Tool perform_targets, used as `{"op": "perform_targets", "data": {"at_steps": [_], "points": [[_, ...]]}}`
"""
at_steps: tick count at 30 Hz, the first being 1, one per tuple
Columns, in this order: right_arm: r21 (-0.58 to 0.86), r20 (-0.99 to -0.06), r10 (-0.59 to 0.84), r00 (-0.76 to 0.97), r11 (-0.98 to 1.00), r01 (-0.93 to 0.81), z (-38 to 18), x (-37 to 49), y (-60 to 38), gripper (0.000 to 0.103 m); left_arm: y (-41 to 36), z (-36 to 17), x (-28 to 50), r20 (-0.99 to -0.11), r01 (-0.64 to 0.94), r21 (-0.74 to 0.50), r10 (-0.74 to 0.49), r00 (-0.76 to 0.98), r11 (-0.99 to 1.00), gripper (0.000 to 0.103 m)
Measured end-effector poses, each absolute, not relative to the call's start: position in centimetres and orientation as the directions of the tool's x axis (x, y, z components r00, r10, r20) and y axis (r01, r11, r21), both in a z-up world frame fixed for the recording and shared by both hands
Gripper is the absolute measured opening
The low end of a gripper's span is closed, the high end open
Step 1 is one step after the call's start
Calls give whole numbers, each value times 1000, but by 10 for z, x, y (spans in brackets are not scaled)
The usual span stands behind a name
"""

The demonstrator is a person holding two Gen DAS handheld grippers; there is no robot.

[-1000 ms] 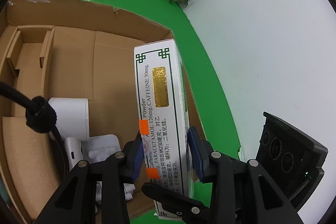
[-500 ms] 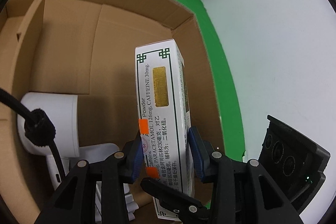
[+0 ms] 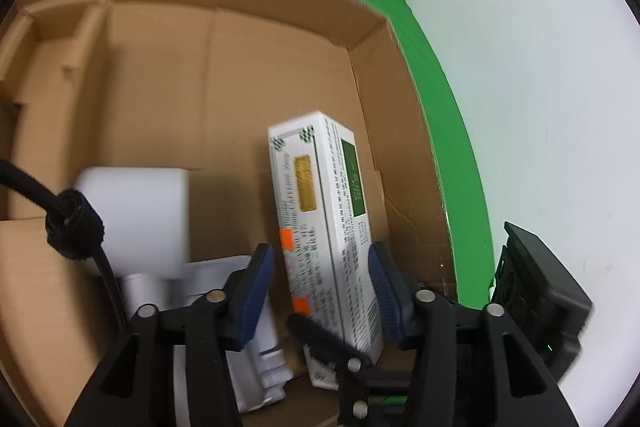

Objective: Organize objects
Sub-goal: 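Lower the medicine box beside the phone stand and open the right tool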

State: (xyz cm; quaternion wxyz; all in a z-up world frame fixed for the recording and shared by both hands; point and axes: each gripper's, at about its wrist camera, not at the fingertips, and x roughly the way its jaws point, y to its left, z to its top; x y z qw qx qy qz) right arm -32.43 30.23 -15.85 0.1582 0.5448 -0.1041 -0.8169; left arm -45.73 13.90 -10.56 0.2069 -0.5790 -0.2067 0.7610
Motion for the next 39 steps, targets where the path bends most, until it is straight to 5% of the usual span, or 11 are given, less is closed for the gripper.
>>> {"op": "perform_targets", "data": {"at_steps": [7, 10, 19, 29, 31, 33, 39], "points": [[236, -883, -274, -381, -961, 143, -157, -328, 292, 65, 127, -68, -443, -799, -71, -472, 460, -387, -879, 49], [203, -897, -256, -360, -963, 178, -157, -327, 287, 79, 116, -53, -428, -797, -63, -398, 379, -470, -915, 49], [184, -899, -230, -372, -971, 154, -154, -322, 281, 79, 85, -39, -377, -785, -12, -346, 297, -544, -938, 49], [97, -877, -165, -452, -981, 169, -138, -304, 273, 79, 67, -64, -340, -782, 37, -156, 101, -615, -987, 49], [51, -825, -144, -547, -982, 181, -127, -287, 269, 80, 68, -68, -331, -750, 43, -111, 55, -659, -993, 56], [26, -758, -121, -640, -987, 156, -121, -267, 267, 80, 68, -76, -321, -698, 53, -80, 18, -716, -995, 74], [-74, -537, 7, -844, -996, 39, -135, -210, 252, 83, 75, -96, -295, -565, 89, -39, -51, -824, -995, 91]]}}
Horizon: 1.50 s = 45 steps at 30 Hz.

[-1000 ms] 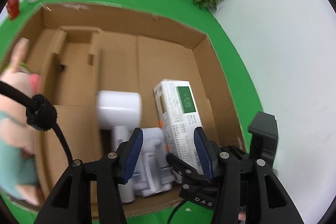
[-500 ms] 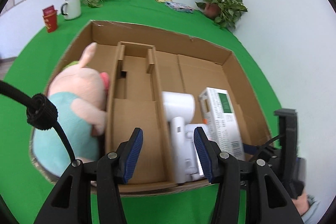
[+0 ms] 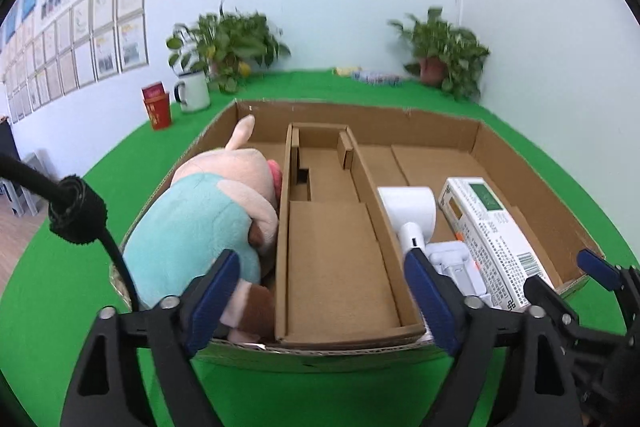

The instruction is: Organize objects

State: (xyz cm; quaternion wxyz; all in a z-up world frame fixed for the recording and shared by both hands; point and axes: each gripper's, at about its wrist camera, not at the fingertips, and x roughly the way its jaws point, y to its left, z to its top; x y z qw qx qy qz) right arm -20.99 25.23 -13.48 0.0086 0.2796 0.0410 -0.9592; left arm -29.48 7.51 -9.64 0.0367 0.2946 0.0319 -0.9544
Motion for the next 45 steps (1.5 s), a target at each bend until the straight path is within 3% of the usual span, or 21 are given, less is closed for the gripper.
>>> {"op": "perform_targets", "data": {"at_steps": [5, 45], "points": [[-61, -504, 7, -863, -998, 28, -136, -211, 252, 86, 91, -111, -288, -534, 104, 20, -98, -840, -994, 102], [-46, -489, -8, -872, -998, 34, -138, -212, 250, 93, 100, -121, -293, -542, 126, 61, -139, -829, -990, 103]]}}
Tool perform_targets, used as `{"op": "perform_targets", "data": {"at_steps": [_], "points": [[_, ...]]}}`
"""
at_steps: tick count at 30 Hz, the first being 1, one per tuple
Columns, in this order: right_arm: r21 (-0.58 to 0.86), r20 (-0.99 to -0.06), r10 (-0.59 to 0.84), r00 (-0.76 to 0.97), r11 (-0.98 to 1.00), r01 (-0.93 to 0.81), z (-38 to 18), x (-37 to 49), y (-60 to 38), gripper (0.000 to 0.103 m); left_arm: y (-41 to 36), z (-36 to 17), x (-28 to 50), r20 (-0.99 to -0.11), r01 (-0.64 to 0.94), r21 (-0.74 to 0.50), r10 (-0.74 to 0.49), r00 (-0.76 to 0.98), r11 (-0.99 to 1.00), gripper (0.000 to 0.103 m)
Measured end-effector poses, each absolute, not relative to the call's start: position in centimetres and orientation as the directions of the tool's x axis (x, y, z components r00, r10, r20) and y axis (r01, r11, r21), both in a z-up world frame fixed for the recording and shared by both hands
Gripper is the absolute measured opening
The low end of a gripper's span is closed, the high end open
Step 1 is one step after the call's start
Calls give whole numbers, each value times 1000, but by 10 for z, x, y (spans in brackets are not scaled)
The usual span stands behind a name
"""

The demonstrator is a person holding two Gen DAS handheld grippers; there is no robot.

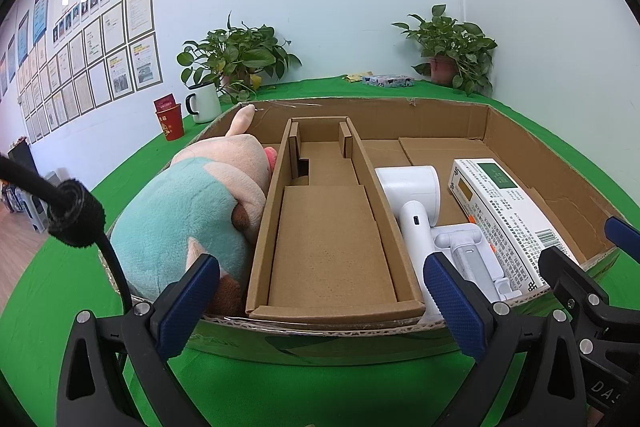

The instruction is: Organize objects

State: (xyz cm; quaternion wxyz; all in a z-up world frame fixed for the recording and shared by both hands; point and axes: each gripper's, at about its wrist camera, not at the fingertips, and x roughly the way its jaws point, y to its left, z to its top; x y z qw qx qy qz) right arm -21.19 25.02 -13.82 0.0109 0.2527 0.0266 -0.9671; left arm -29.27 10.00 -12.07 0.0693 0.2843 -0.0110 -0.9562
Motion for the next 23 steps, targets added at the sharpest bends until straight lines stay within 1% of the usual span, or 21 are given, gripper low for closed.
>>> {"op": "perform_targets", "data": {"at_steps": [23], "points": [[-47, -489, -7, -872, -998, 34, -138, -212, 250, 93, 99, -121, -294, -544, 125, 60, -138, -828, -990, 103]]}}
